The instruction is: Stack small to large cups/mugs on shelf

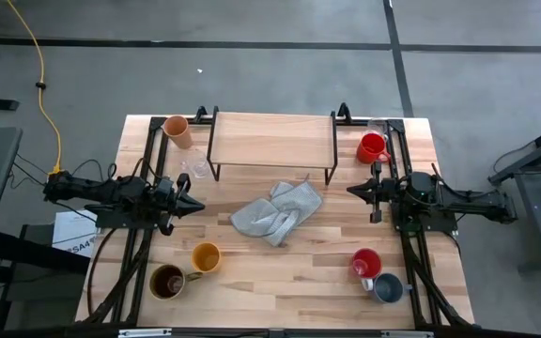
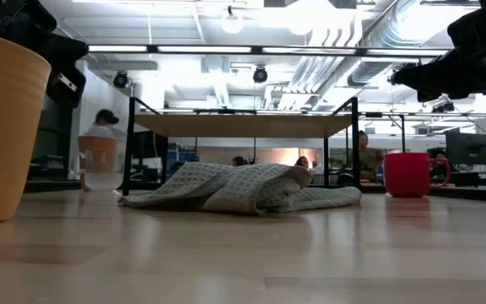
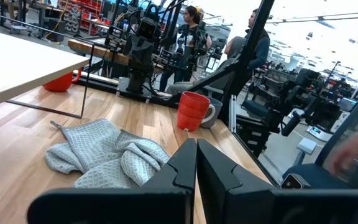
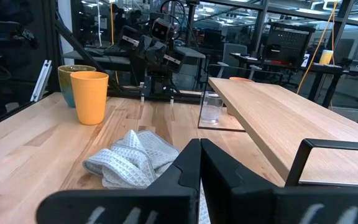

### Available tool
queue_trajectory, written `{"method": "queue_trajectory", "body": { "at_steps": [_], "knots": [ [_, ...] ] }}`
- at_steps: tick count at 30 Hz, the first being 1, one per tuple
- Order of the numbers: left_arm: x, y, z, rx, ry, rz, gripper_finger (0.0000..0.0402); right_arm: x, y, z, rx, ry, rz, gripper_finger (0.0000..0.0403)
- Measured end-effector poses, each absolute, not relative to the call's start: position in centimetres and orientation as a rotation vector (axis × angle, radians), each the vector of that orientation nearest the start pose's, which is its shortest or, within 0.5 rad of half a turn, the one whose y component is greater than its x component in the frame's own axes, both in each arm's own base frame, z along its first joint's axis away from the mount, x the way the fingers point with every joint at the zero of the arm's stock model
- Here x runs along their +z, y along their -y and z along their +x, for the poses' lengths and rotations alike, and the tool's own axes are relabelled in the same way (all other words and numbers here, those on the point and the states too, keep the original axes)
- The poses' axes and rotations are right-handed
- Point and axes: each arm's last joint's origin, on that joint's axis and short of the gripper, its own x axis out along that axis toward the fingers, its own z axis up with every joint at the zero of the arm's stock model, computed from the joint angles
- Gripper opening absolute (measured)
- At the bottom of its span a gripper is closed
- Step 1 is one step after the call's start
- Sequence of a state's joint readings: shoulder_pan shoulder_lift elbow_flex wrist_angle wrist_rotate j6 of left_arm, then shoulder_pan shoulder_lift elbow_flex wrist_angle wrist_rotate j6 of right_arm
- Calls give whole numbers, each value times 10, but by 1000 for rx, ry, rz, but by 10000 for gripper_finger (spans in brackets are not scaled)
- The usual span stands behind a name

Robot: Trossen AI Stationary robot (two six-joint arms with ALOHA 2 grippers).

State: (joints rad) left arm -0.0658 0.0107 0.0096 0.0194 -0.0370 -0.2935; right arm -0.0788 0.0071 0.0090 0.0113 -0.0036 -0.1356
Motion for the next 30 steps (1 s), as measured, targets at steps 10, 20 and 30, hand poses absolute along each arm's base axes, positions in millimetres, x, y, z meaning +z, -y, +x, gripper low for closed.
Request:
{"method": "queue_trajectory", "body": {
  "at_steps": [10,20,30],
  "knots": [
    [168,5,98,-31,14,-294,3,167,8,97,-76,8,-136,0],
    [168,5,98,-31,14,-294,3,167,8,97,-76,8,-136,0],
    [168,5,98,-31,14,-294,3,175,7,97,-58,96,-104,0]
  ]
}}
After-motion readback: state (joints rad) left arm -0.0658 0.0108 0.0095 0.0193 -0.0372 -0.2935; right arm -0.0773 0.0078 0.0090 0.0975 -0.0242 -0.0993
